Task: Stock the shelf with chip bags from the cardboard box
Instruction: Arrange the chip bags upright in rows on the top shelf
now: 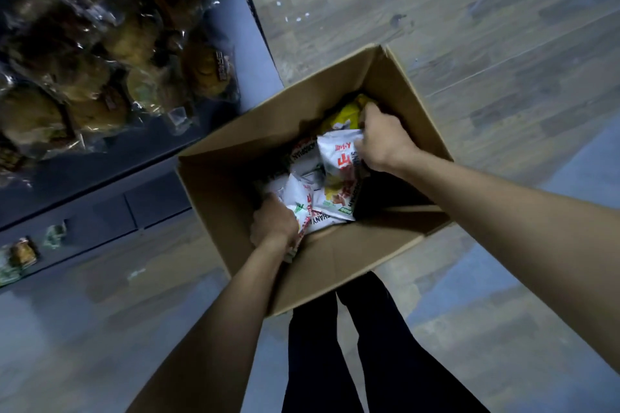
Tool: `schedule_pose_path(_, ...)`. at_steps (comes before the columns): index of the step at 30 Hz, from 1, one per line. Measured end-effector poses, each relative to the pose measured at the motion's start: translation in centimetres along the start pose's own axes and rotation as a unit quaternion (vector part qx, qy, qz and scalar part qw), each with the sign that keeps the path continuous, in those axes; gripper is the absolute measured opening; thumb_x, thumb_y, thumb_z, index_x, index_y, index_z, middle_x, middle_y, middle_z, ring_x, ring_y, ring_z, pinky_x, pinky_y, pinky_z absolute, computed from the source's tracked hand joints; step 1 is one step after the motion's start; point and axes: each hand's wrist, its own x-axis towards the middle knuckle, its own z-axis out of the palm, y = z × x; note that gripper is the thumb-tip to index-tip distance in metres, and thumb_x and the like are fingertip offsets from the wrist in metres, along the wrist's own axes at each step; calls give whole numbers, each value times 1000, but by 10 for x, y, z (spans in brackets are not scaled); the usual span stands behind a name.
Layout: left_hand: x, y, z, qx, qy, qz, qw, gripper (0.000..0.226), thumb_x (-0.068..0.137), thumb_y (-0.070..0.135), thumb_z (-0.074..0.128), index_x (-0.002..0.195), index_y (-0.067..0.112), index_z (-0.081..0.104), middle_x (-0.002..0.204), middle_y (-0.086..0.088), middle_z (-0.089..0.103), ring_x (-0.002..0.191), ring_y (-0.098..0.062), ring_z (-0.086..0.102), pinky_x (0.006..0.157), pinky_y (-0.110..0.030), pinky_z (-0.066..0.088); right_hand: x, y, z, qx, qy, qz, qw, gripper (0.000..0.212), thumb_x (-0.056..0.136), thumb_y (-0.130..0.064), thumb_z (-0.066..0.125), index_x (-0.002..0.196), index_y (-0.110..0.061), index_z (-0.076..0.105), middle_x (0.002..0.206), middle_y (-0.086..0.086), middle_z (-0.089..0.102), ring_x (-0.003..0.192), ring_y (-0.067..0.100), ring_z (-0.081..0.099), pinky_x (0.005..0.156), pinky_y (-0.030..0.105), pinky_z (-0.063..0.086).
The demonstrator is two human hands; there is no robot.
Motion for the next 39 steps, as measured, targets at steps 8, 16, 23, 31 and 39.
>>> schedule_pose_path(8,-15,4,10,25,189,98,977,32,90,10,48,121,10,44,120,-17,53,108,-36,54,78,-43,44,-6,-9,42,109,73,155,979,41,99,-31,51,127,-4,42,132,20,53,121,41,52,94,41,43)
schedule_pose_path(16,-14,12,49,139,92,124,978,65,82,42,67,128,6,39,127,-11,42,118,-27,47,91,-38,45,2,-13,65,96,24,-4,995,38,91,-27,60,125,-13,52,122,18,55,113,38,54,92,38,43)
schedule_pose_path(23,24,-6,65,118,133,81,981,51,80,25,74,117,1,49,114,-14,53,99,-28,60,78,-33,52,22,-11,104,-168,-49,-66,982,82,88,-23,65,153,-21,14,136,19,40,126,38,41,100,49,38)
schedule_pose_path(31,10,-3,40,-97,95,37,990,67,86,28,61,138,3,27,128,-21,54,115,-40,54,93,-44,44,15,-3,95,-158,-86,-65,982,71,83,-29,69,141,-16,29,133,21,43,123,40,44,97,42,41)
schedule_pose_path(39,-2,2,32,-157,162,35,974,53,88,9,52,136,0,31,126,-26,44,111,-44,50,91,-46,43,-2,17,87,-114,-99,-77,985,73,90,-23,58,149,-30,14,135,19,33,121,44,42,97,47,41)
